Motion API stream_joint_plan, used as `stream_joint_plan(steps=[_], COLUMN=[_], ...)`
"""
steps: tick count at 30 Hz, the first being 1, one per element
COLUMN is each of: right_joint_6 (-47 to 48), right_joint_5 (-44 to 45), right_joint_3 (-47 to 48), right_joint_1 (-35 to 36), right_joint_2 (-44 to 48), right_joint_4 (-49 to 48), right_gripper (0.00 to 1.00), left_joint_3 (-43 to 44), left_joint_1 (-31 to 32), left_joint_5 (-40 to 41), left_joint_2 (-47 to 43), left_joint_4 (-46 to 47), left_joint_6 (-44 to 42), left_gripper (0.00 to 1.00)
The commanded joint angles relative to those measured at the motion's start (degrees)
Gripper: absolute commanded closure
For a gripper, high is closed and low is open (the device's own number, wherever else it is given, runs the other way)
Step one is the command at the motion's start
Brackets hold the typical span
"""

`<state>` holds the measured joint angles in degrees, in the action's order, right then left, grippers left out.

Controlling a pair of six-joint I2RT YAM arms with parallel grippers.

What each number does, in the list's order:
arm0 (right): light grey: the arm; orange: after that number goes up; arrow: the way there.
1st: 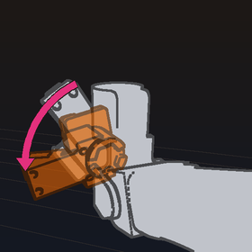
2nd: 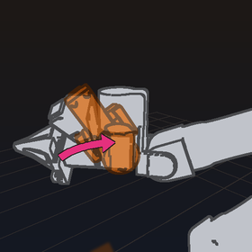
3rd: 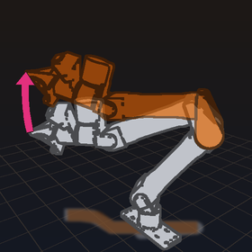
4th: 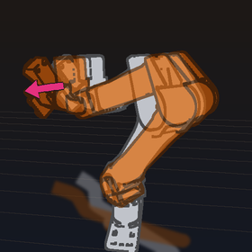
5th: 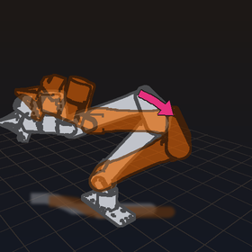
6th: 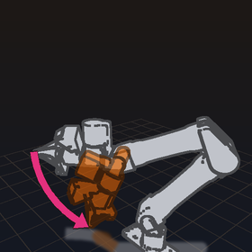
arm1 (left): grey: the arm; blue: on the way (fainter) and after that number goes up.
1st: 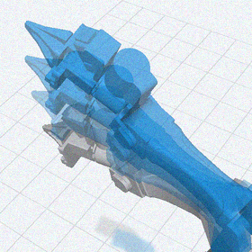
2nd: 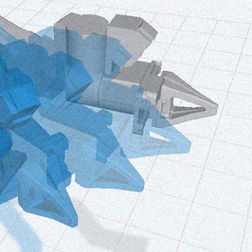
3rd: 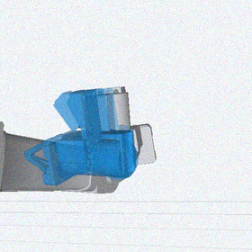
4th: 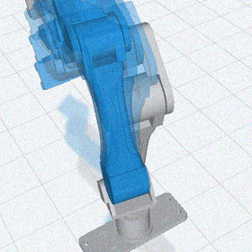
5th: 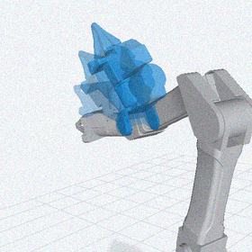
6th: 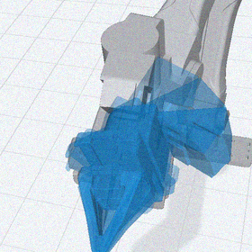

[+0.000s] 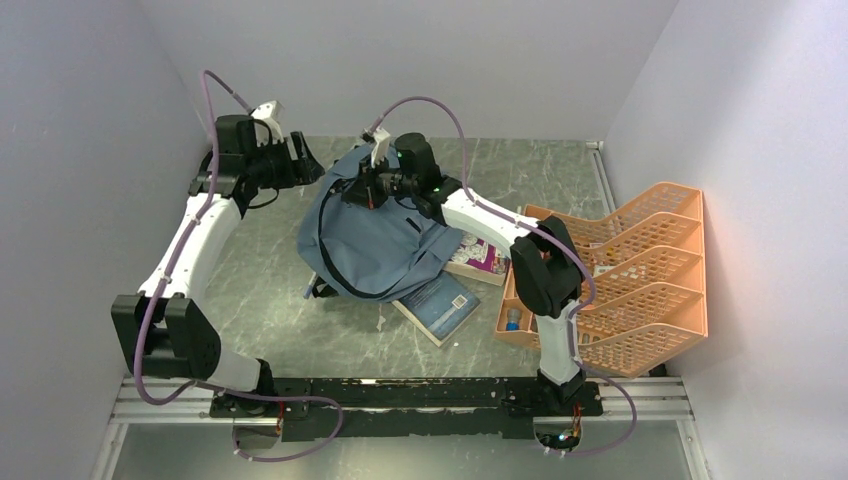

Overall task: Pack the student bag
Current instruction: Unzip the student bag at the center of the board.

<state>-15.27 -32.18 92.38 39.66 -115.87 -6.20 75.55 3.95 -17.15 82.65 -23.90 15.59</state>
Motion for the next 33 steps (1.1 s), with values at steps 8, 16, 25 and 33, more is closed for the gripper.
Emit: stream_joint_plan(steps=[8,16,25,33], right_joint_6=[0.11,0.70,1.82,1.85], right_joint_5=[-1.98,-2.62,-2.70,-3.38], right_joint_3=[-0.33,-1.06,-2.29,-3.13], right_joint_1=[1.27,1.88,2.27,2.60], right_joint_2=[1.29,1.25,2.12,2.50], right_joint_4=[-3.61,-3.43,-2.92,-3.09], right_gripper=[1.00,1.00,1.00,1.00], left_joint_3=[-1.25,1.13,4.23,5.58], left_joint_1=[0.65,3.59,4.88,4.93], left_joint_5=[-3.94,-4.69,0.06,-0.45], left_joint_2=[3.16,6.98,12.15,14.35], left_joint_4=[-1.58,-0.20,-2.72,-3.11], left_joint_6=[-2.94,-2.87,-4.82,-5.40], left_gripper=[0.25,0.26,0.41,0.76])
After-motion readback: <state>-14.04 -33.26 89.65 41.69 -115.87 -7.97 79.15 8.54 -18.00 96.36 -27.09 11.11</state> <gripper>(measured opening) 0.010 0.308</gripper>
